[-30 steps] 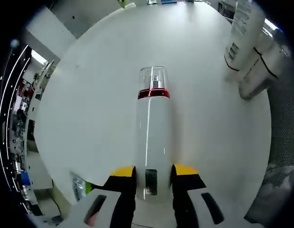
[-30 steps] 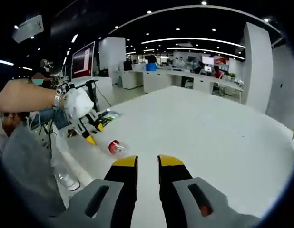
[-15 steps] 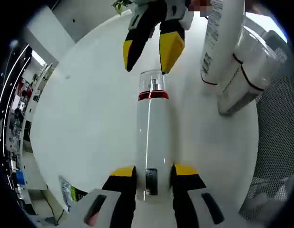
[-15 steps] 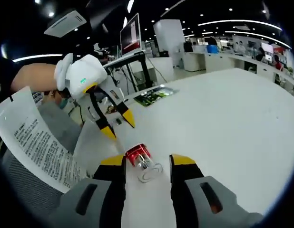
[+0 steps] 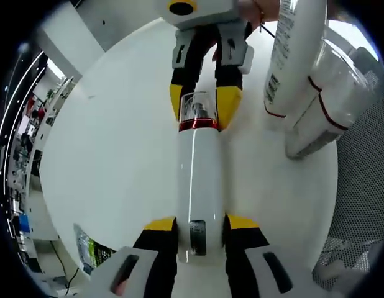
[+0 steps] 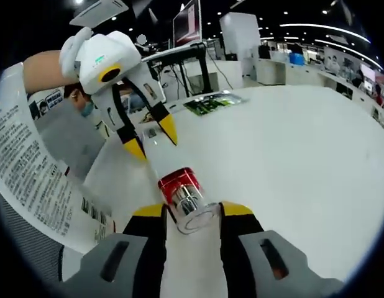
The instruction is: Arrange the skincare products in the storage area until every visible bottle or jar stands upright without overlapping.
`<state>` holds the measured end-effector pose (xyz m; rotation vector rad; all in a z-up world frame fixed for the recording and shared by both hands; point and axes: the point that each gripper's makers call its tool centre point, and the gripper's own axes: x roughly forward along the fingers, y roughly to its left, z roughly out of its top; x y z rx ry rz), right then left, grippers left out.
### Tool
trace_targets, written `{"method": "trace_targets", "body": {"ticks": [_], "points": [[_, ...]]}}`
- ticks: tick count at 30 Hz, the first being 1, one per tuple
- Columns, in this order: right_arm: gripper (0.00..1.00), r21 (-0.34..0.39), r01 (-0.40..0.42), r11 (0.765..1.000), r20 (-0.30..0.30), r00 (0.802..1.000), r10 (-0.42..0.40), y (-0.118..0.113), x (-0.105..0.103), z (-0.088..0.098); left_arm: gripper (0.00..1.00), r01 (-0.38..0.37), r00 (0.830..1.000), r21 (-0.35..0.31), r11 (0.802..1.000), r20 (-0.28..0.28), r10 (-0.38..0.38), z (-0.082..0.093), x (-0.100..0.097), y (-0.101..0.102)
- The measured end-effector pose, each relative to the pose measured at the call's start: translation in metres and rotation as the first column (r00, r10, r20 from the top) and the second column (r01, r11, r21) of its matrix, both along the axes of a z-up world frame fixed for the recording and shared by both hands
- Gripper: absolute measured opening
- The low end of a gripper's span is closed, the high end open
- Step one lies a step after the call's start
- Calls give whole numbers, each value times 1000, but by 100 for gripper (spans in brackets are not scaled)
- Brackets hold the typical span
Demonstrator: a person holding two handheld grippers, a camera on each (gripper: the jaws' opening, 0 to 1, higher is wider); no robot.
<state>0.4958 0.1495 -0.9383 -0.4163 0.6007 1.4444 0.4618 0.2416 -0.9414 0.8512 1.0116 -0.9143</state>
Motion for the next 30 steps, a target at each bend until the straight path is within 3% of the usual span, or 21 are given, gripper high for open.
{"method": "trace_targets", "body": {"ticks": [7,14,16,21,30], "points": [[30,-40,20,999,-19,1000,-21,2,2,1,28,-1,1000,-14,1000,-21,0,-1,0,0],[28,-183,-4,983,-37,999,-3,0,3,-1,28,-9,1000,-71,997,0,9,-1,1,-1],[28,-190,-7,982,-23,1000,3,1,3,2,28,-13,1000,-85,996,13,15,0,1,-1],[28,-220,-21,975,6,1000,22,3,3,14,28,-33,998,-108,994,40,38,1,0,0],[27,-221,-112,969,74,989,131,20,-3,67,28,-120,990,-214,969,44,132,9,-2,9]]}}
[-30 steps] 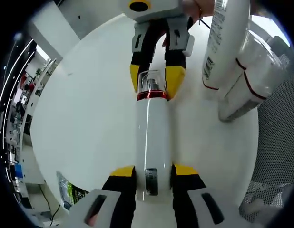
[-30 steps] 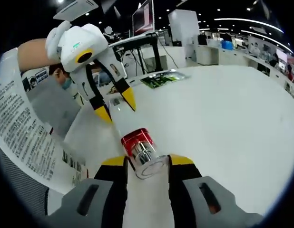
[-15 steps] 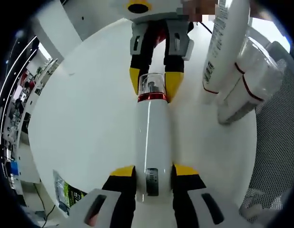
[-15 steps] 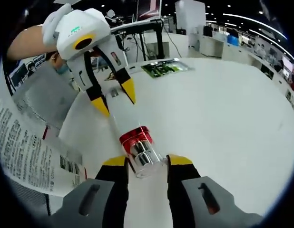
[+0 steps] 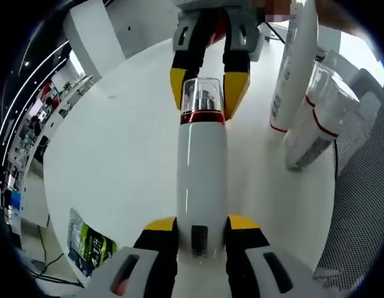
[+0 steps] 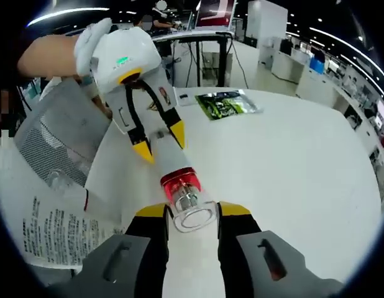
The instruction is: Arrange the skincare products in the storage area until every visible bottle or jar stands upright without overlapping.
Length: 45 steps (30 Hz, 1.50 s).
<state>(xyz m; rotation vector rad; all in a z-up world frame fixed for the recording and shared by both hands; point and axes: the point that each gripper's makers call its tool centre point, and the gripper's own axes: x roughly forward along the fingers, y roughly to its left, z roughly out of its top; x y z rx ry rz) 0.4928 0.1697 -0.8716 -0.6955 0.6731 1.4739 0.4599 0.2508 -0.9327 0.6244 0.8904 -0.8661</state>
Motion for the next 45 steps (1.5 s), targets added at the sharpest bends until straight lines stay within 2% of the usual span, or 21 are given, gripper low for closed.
{"method": "trace_targets", "body": {"ticks": [4,6,8,12,14,19,23,26,27,29,30,31,35,40,41,42,43,44,45], "points": [[27,10,-34,999,18,999,34,11,-3,19,27,-34,999,-38,999,-3,34,2,-2,1],[27,-8,-78,997,55,995,78,14,-5,24,27,-58,998,-61,996,-20,57,3,-5,0],[27,-14,-104,995,67,992,104,19,-10,31,27,-62,998,-76,995,-30,60,3,-8,-1],[27,2,-126,992,58,990,125,28,-16,46,27,-82,997,-119,990,-21,80,4,-10,-2],[27,-1,-149,989,75,986,149,32,-20,50,27,-94,995,-142,985,-28,91,5,-13,-4],[26,8,-178,984,83,981,177,39,-29,59,27,-107,994,-161,981,-25,104,5,-18,-5],[26,30,-207,978,88,975,204,50,-43,72,27,-111,994,-192,975,-34,106,4,-24,-12],[25,63,-228,972,65,972,224,63,-59,81,27,-91,996,-208,974,-42,85,1,-30,-21],[25,61,-237,970,62,970,233,67,-66,82,27,-84,996,-206,975,-46,76,-1,-31,-24],[25,30,-291,956,112,952,286,73,-75,80,27,-73,997,-206,976,-41,66,-3,-32,-31],[25,-9,-270,963,128,955,269,71,-71,78,27,-67,997,-229,971,-38,60,-4,-31,-35],[25,-7,-255,967,108,961,254,71,-73,79,27,-100,995,-251,963,-44,92,-4,-31,-37],[25,36,-251,967,105,964,246,67,-72,81,27,-73,997,-233,970,-43,65,-4,-34,-33],[25,47,-244,969,110,965,238,67,-74,81,29,-73,997,-263,962,-33,67,-3,-35,-35],[25,50,-240,969,109,966,234,67,-74,81,30,-87,996,-272,958,-48,77,-2,-36,-36],[25,52,-238,970,105,967,231,67,-76,81,31,-123,991,-280,952,-93,101,-1,-40,-36],[25,53,-240,969,106,967,234,68,-78,81,33,-149,985,-303,941,-134,112,2,-44,-39],[25,48,-242,969,113,965,236,68,-80,80,39,-172,978,-350,921,-176,116,8,-49,-43],[25,41,-246,968,125,963,240,67,-81,80,43,-184,977,-376,908,-175,126,13,-49,-44]]}}
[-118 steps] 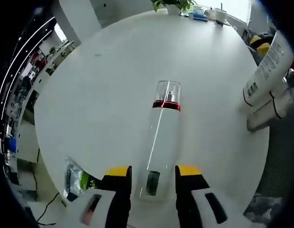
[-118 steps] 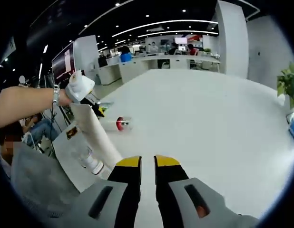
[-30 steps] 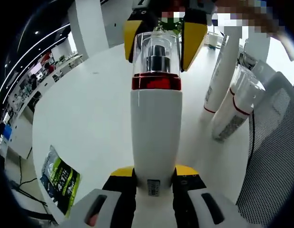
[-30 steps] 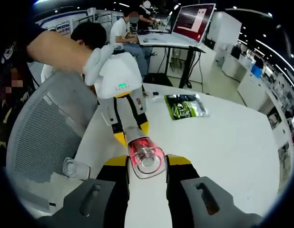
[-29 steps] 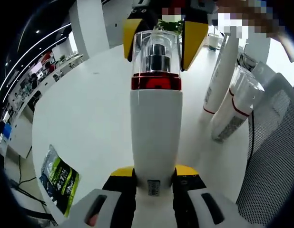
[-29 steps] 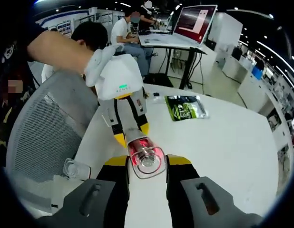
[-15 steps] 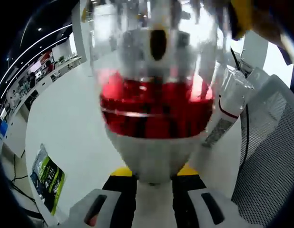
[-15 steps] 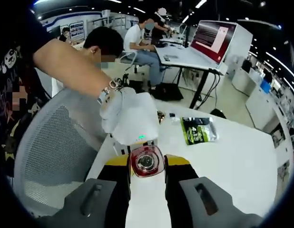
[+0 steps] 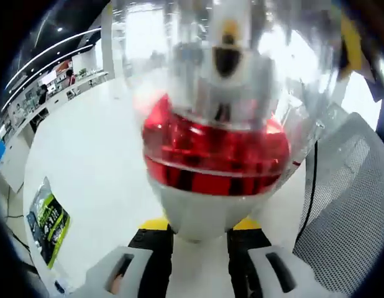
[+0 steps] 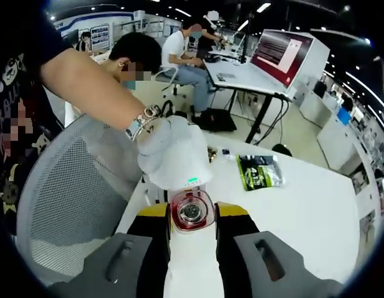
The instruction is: Arrange the skincare products in the storage area until every visible bottle or jar stands upright without overlapping.
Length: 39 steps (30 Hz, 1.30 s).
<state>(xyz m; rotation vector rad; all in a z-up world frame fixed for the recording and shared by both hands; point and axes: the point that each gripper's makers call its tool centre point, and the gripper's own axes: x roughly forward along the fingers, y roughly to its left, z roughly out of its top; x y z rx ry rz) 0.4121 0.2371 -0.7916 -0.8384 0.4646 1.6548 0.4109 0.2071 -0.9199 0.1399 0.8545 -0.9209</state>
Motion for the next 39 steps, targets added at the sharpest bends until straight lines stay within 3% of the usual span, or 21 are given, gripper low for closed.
{"method": "trace_targets", "body": {"ticks": [3,7,9,10,11,13,14,15,18,21,24,26,27,28,29,31,32,33,34,36,39], "points": [[26,0,2,1000,41,999,-2,-1,0,-1,43,-26,996,-1,1000,87,26,12,1,5],[28,-21,-41,999,188,981,45,-4,3,-7,41,-43,992,10,999,119,41,21,2,5],[32,-46,17,999,219,976,-7,-10,6,-9,40,-41,989,15,999,145,39,24,5,5],[38,37,147,988,225,963,-151,-6,13,-1,40,-49,987,2,999,152,48,27,6,4],[41,78,184,980,249,948,-198,-6,18,6,40,-51,987,-10,999,153,52,29,7,4],[31,125,156,980,202,963,-179,-8,3,16,39,-49,986,-16,999,157,51,29,7,4],[29,203,209,957,154,958,-242,-7,2,26,37,-52,984,-15,999,172,54,28,9,5],[27,255,208,944,160,954,-253,-7,3,35,36,-58,982,-15,998,181,59,29,10,5],[13,414,254,874,125,935,-331,-15,6,62,34,-63,981,-24,998,185,66,30,9,5],[6,561,399,726,-122,907,-404,-29,3,87,32,-59,979,-32,998,194,64,31,9,4],[1,615,488,620,-259,867,-426,-45,1,97,31,-52,978,-42,998,198,59,32,9,2],[0,617,529,582,-328,846,-421,-56,-3,97,31,-39,977,-42,998,208,46,33,7,1],[0,627,567,534,-405,823,-399,-61,-6,100,31,-20,977,-41,999,213,28,33,6,0],[0,623,632,461,-475,774,-419,-67,-2,103,31,-8,976,-45,999,217,17,33,5,-1],[0,631,639,441,-487,768,-416,-75,-4,103,30,4,975,-48,999,221,6,33,4,-2],[0,625,702,342,-547,706,-450,-90,-1,104,30,18,974,-52,999,225,-6,33,3,-4],[0,634,708,310,-545,694,-470,-96,0,105,30,24,974,-54,998,227,-12,33,2,-5],[0,648,702,296,-534,696,-480,-101,0,107,30,30,973,-54,998,230,-16,33,2,-5],[0,653,710,266,-525,676,-516,-110,2,107,30,36,973,-58,998,230,-21,33,2,-6],[1,662,712,236,-504,656,-562,-124,5,104,30,42,972,-61,997,232,-27,33,1,-6],[10,642,730,235,-496,629,-598,-134,7,91,29,59,971,-63,996,233,-43,33,1,-7]]}}
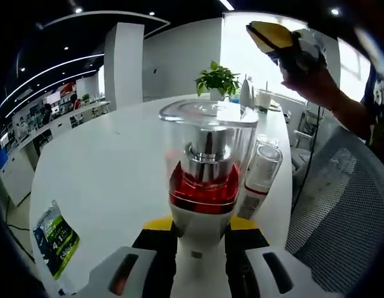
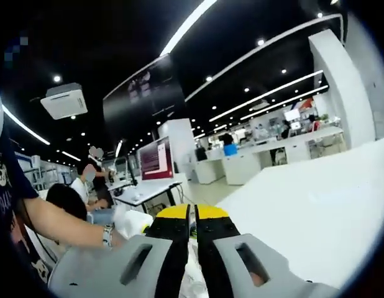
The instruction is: Arrange the skincare products in the storage area until every visible bottle or jar stands upright without overlapping.
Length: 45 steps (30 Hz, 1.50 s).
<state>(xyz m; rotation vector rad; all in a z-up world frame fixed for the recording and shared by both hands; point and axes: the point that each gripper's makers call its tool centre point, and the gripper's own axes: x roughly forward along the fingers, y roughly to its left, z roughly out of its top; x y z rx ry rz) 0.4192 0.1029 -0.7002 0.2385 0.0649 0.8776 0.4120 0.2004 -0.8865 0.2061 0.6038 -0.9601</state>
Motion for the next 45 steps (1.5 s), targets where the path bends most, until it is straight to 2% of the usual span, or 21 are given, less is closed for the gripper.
{"method": "trace_targets", "body": {"ticks": [3,10,14,22,24,26,30,36,41,45], "points": [[16,5,19,1000,-44,999,-19,-5,-1,-12,29,39,999,5,999,-2,-39,0,0,-2],[18,-60,67,996,-70,995,-72,-11,2,-33,29,138,990,8,990,2,-138,1,3,-14],[21,-67,67,996,-84,994,-72,-13,3,-38,29,171,985,7,985,3,-171,1,5,-20],[18,-97,35,995,-107,993,-45,-9,4,-49,29,216,976,3,976,12,-216,0,9,-32],[13,-138,20,990,-113,993,-36,-7,3,-56,29,228,974,1,974,10,-228,0,9,-34],[10,-158,20,987,-91,995,-35,-6,3,-56,29,238,971,2,971,10,-238,0,9,-36],[3,-149,6,989,-105,994,-22,-7,2,-57,29,258,966,4,966,9,-258,0,9,-39],[2,-174,2,985,-68,998,-15,-8,2,-56,30,286,958,15,958,8,-286,-1,10,-42],[2,-199,-9,980,-40,999,1,-5,1,-55,30,280,960,8,960,12,-280,0,10,-42],[1,-231,-51,972,-22,999,48,-2,3,-53,30,279,960,9,960,8,-279,0,11,-41]]}}
